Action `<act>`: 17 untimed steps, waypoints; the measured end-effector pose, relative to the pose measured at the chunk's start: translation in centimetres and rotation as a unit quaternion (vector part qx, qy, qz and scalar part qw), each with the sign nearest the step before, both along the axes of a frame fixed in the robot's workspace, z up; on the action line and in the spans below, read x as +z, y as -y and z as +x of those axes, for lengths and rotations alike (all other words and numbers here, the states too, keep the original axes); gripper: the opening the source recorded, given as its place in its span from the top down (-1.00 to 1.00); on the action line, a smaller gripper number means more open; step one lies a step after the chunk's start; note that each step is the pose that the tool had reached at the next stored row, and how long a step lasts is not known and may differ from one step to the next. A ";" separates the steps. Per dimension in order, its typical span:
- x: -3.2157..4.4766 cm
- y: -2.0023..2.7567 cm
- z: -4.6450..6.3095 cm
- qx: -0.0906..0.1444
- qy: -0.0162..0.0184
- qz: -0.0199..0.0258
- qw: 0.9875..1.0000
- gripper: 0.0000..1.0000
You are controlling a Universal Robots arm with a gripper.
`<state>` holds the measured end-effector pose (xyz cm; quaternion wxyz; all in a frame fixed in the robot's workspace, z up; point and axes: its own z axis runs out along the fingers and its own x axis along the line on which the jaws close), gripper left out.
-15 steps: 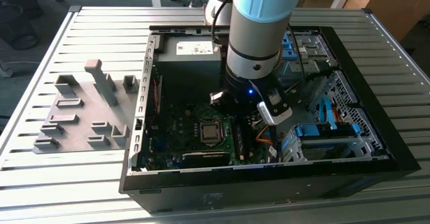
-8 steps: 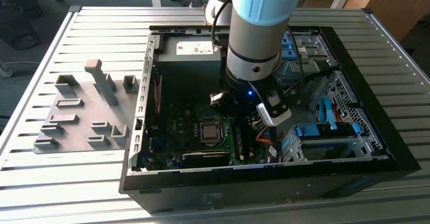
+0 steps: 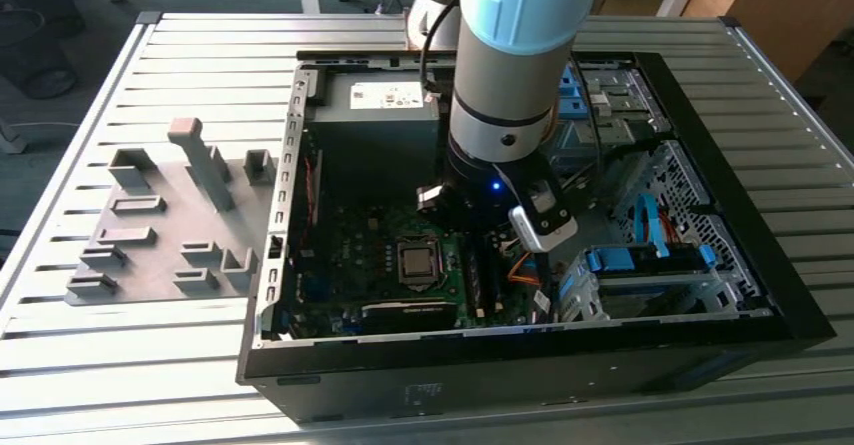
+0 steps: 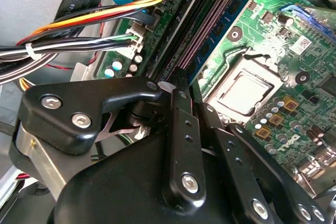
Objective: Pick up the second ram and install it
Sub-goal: 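Insert the second ram into the second slot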
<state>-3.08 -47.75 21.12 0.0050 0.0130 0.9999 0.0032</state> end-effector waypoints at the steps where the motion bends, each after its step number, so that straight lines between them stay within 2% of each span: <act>1: -0.01 0.00 0.0 0.000 0.000 0.000 1.000 0.73; 9: -0.09 0.07 0.0 -0.001 0.000 0.001 1.000 0.73; 17: 0.15 0.09 0.0 -0.001 0.000 0.001 1.000 0.73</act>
